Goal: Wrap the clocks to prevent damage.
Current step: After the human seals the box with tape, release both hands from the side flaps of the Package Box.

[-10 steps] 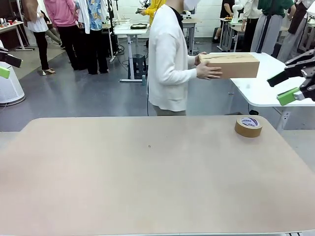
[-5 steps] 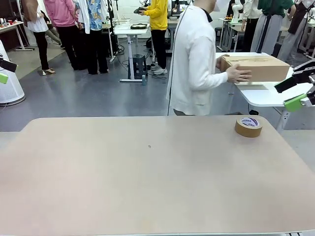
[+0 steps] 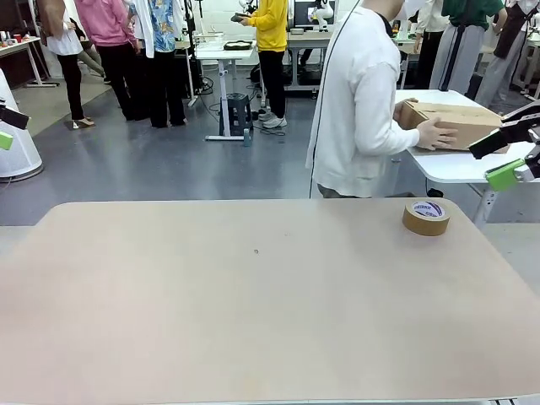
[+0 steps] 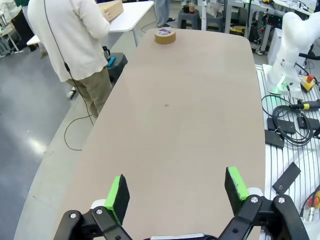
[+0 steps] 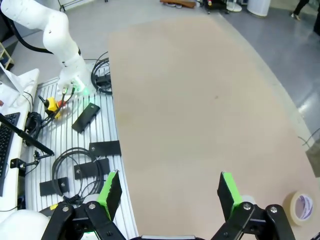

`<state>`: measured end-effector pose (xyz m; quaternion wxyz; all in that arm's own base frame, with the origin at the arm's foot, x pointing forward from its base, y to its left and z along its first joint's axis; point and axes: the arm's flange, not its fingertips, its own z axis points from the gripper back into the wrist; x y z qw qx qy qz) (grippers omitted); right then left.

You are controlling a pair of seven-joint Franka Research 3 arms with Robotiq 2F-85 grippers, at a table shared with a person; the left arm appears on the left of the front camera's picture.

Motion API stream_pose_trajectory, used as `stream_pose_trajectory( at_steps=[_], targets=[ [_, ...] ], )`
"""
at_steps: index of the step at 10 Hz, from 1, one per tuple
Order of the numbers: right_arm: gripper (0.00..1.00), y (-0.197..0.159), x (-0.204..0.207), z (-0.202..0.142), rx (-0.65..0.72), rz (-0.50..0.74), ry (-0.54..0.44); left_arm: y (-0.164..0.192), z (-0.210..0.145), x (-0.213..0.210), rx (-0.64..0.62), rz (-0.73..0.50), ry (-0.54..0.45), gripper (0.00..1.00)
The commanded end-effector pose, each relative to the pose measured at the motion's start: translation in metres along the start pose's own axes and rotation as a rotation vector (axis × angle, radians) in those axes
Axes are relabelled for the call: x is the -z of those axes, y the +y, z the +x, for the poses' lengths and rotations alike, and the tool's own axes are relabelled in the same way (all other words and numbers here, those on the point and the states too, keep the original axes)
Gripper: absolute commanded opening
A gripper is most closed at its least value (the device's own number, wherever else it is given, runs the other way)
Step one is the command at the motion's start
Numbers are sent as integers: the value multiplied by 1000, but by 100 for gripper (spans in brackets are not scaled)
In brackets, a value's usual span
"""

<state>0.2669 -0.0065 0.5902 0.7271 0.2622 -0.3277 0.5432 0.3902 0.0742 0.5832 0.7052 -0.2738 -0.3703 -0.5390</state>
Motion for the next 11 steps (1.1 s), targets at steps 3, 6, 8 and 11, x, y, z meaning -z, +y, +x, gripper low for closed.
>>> stream_pose_trajectory(
  at_steps=[3, 6, 8, 11],
  targets=[
    [100, -1, -1, -2, -1, -8, 8, 0, 1, 0, -3, 6, -13, 100],
    [100, -1, -1, -2, -1, -8, 8, 0, 1, 0, -3, 6, -13, 100],
    [100, -1, -1, -2, -1, -8, 8, 0, 1, 0, -3, 6, -13, 100],
    [100, -1, -1, -2, -1, -8, 8, 0, 1, 0, -3, 6, -13, 100]
  ],
)
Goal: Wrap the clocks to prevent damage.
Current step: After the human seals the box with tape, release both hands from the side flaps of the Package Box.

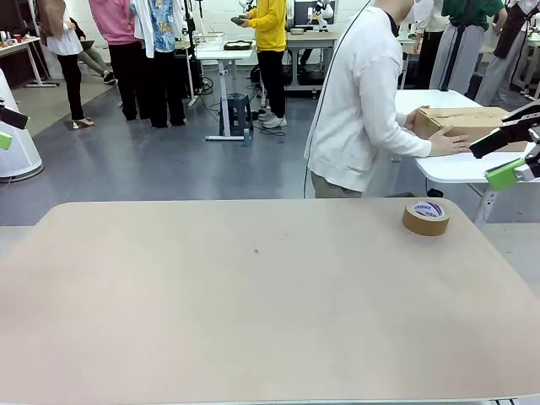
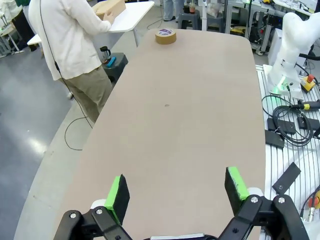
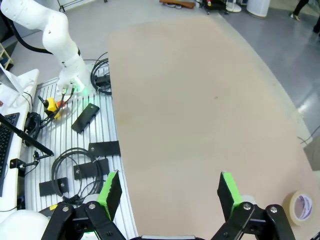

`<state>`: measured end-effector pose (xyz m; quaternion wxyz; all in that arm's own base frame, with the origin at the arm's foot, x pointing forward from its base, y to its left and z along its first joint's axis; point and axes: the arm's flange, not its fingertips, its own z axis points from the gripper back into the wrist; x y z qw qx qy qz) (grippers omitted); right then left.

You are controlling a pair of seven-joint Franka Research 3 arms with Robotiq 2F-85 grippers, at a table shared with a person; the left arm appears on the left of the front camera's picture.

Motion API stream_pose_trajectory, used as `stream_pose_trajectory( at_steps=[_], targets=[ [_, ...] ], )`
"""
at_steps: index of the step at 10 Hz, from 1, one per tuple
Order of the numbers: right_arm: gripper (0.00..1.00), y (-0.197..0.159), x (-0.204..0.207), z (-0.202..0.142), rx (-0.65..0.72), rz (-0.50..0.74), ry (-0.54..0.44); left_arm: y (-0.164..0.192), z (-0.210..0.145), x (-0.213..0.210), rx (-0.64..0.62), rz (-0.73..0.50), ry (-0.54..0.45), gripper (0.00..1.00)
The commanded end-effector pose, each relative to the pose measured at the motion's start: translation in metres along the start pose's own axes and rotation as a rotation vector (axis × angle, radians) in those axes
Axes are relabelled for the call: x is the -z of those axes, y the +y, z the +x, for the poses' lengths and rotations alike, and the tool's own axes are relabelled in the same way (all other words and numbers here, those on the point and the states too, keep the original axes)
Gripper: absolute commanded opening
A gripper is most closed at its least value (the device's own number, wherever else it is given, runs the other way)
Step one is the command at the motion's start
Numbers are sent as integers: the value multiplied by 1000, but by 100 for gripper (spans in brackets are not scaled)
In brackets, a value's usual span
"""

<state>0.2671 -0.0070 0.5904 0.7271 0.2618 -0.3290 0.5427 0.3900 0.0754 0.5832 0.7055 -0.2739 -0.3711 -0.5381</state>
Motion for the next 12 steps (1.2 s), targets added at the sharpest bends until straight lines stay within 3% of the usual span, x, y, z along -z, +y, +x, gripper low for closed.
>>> stream_pose_trajectory(
  at_steps=[1, 12],
  targets=[
    [100, 0, 0, -2, 0, -6, 9, 0, 2, 1, -2, 4, -12, 100],
    [100, 0, 0, -2, 0, -6, 9, 0, 2, 1, -2, 4, -12, 100]
  ],
)
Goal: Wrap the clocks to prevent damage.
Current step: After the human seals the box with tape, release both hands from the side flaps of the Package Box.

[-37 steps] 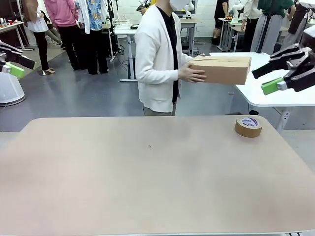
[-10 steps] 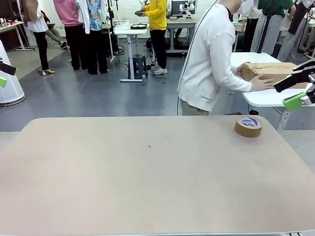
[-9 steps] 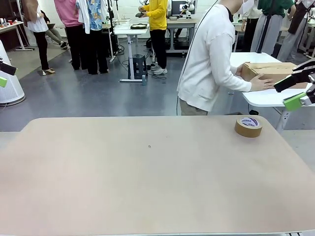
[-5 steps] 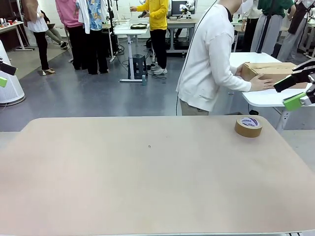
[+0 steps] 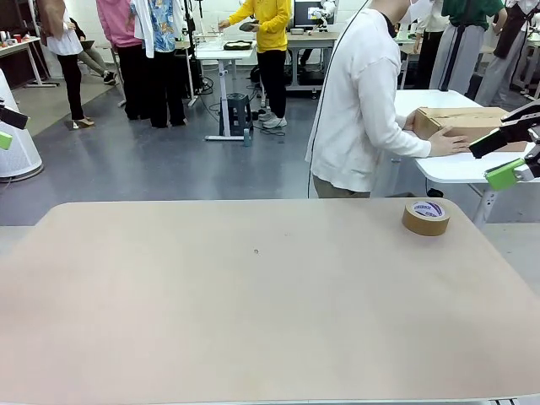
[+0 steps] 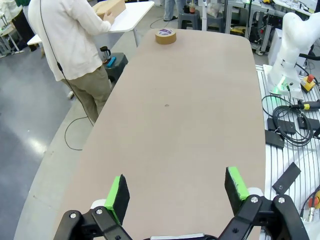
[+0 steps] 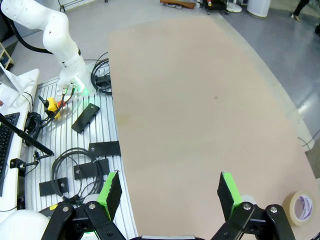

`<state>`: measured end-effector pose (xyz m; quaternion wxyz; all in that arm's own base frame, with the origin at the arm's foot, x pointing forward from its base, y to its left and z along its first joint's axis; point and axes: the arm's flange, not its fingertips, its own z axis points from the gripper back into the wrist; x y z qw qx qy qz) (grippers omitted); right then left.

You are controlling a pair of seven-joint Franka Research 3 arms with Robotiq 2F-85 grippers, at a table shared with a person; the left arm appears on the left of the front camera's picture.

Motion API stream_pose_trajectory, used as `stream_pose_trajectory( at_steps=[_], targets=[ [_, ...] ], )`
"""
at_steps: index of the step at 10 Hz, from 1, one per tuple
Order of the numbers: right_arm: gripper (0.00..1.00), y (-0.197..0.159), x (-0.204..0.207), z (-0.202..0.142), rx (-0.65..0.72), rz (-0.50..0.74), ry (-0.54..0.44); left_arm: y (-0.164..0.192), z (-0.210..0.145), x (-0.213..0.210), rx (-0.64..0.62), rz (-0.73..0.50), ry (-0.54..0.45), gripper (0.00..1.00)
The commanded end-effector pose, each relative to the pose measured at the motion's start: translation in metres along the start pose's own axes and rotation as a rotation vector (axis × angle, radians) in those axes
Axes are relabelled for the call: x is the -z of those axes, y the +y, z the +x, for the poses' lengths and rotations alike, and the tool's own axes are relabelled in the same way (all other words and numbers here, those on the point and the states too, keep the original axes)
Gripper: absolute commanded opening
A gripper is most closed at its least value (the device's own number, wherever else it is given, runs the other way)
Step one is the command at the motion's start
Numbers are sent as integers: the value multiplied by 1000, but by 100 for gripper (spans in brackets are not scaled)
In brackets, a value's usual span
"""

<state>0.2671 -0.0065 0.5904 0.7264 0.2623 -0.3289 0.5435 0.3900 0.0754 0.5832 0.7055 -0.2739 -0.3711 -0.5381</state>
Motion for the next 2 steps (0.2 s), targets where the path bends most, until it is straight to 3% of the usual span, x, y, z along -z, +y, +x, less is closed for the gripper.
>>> stream_pose_trajectory(
  at_steps=[1, 2],
  targets=[
    [100, 0, -1, -2, 1, -8, 10, 0, 2, 1, -2, 4, -11, 100],
    [100, 0, -1, -2, 1, -8, 10, 0, 2, 1, -2, 4, -11, 100]
  ],
)
